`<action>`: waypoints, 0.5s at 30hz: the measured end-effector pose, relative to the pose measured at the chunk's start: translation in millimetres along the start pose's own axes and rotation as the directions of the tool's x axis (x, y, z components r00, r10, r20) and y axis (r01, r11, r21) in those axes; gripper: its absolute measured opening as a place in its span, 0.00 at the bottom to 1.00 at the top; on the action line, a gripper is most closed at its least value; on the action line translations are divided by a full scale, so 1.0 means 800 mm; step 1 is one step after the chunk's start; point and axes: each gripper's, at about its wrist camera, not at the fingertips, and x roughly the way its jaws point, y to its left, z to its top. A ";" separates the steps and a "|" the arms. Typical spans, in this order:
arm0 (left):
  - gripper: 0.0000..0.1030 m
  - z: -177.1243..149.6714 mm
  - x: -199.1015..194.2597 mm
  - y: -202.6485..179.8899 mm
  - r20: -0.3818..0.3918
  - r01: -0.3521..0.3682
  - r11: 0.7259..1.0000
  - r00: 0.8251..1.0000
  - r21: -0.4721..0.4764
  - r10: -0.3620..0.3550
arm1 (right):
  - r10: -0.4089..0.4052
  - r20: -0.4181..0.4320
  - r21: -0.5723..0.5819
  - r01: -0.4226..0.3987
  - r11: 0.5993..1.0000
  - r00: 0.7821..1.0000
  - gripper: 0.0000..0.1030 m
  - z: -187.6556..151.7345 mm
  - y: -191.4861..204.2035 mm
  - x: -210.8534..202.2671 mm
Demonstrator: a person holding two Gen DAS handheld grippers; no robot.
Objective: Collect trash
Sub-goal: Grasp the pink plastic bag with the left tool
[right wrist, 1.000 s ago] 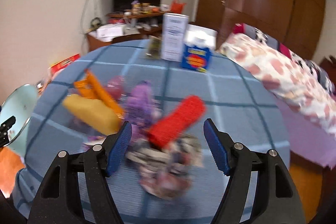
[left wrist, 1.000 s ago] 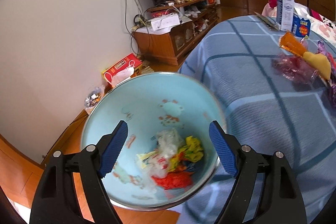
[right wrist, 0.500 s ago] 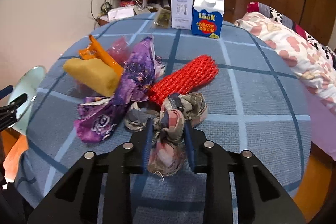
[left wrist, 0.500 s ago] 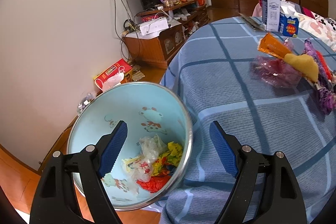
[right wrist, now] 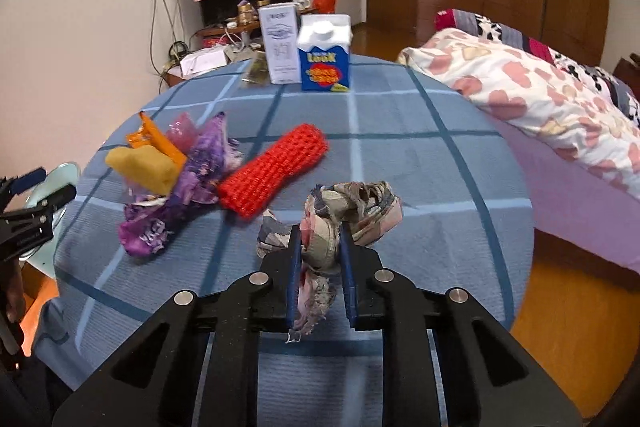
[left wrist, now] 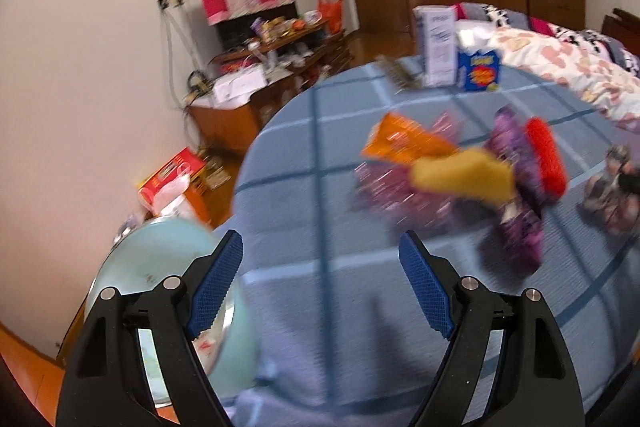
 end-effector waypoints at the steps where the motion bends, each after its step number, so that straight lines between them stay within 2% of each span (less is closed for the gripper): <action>1: 0.77 0.006 0.000 -0.007 0.010 0.006 1.000 1.000 0.006 -0.006 | 0.000 -0.001 0.003 0.000 1.000 1.000 0.18 -0.001 -0.004 0.002; 6: 0.77 0.032 0.017 -0.034 0.018 0.042 0.999 0.999 0.018 -0.043 | -0.002 0.016 0.021 0.001 1.000 1.000 0.18 -0.003 -0.015 -0.001; 11: 0.77 0.038 0.037 -0.051 -0.020 0.098 0.995 0.995 0.023 -0.098 | 0.003 0.020 0.016 -0.003 1.000 1.000 0.18 -0.004 -0.014 0.000; 12: 0.73 0.035 0.038 -0.053 -0.024 0.104 0.994 0.994 0.022 -0.103 | 0.004 0.018 0.016 -0.004 1.000 1.000 0.18 -0.005 -0.014 0.000; 14: 0.54 0.034 0.044 -0.058 -0.035 0.135 0.990 0.990 0.031 -0.134 | 0.007 0.015 0.015 -0.007 1.000 1.000 0.18 -0.006 -0.013 0.002; 15: 0.38 0.033 0.047 -0.060 -0.049 0.154 0.988 0.987 0.034 -0.152 | 0.009 0.014 0.013 -0.009 1.000 1.000 0.18 -0.007 -0.011 0.002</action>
